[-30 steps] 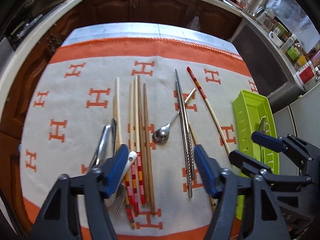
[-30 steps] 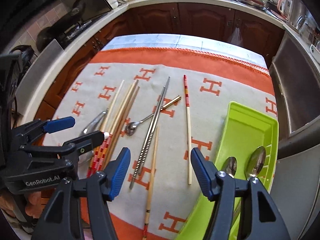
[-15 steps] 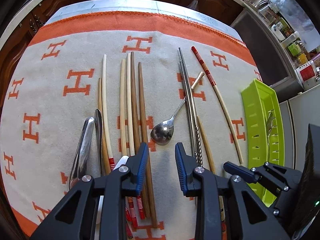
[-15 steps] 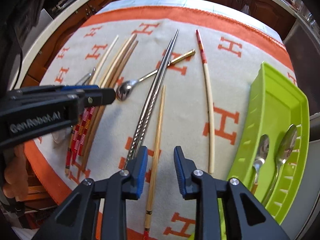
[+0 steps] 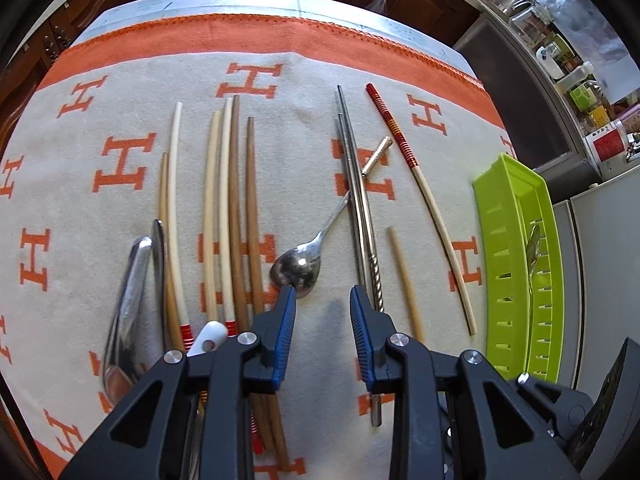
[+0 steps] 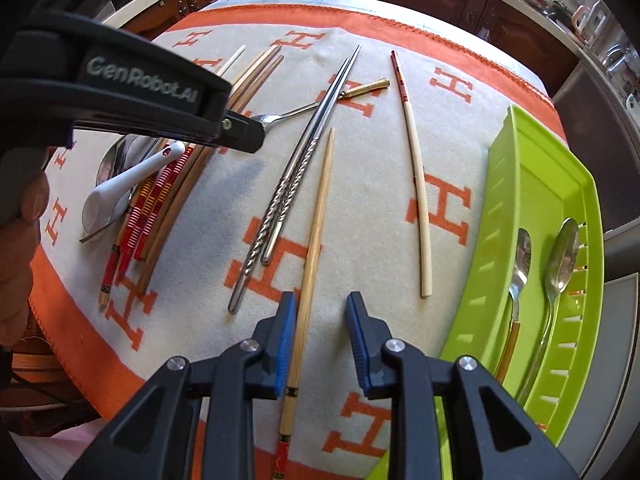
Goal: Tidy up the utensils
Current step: 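Grasp a steel chopstick with the left gripper while the right grasps a wooden chopstick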
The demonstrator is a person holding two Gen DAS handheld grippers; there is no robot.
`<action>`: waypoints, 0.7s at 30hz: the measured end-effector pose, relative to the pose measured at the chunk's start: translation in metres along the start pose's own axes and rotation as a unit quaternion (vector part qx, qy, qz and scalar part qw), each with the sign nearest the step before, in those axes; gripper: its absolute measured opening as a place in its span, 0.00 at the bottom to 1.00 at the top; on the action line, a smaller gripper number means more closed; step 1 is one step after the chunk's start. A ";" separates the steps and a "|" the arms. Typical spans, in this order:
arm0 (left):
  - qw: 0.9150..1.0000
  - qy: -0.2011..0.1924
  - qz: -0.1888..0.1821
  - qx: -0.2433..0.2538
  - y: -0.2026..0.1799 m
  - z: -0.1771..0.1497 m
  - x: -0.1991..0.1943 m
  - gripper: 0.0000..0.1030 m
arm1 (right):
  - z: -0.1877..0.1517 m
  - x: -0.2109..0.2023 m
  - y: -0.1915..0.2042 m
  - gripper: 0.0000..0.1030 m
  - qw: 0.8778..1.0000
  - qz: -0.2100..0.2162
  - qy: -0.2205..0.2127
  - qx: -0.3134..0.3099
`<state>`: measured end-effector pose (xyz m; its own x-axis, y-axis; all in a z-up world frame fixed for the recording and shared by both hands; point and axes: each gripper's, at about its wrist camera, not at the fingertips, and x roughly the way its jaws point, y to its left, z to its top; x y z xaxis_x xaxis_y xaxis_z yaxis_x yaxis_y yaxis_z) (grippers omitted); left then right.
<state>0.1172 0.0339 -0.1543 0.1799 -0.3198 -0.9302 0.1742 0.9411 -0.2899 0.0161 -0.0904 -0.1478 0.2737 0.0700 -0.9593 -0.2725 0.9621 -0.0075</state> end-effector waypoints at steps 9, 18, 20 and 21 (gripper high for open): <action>1.000 0.001 -0.009 0.003 -0.010 0.001 0.010 0.14 | -0.004 -0.008 -0.029 0.06 0.996 0.021 -0.033 0.078; 0.999 -0.002 0.038 0.021 -0.029 0.003 0.021 0.08 | 0.000 -0.027 -0.054 0.06 0.988 0.054 -0.058 0.131; 0.998 -0.004 0.052 0.024 -0.033 0.003 0.022 0.08 | -0.002 -0.033 -0.055 0.06 0.987 0.057 -0.061 0.135; 0.998 -0.006 0.058 0.025 -0.035 0.004 0.021 0.07 | -0.003 -0.035 -0.057 0.06 0.987 0.058 -0.062 0.138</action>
<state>0.1185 -0.0063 -0.1632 0.2122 -0.2114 -0.9541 0.1999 0.9651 -0.1694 0.0190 -0.1481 -0.1150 0.3716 0.1995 -0.9067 -0.0526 0.9796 0.1940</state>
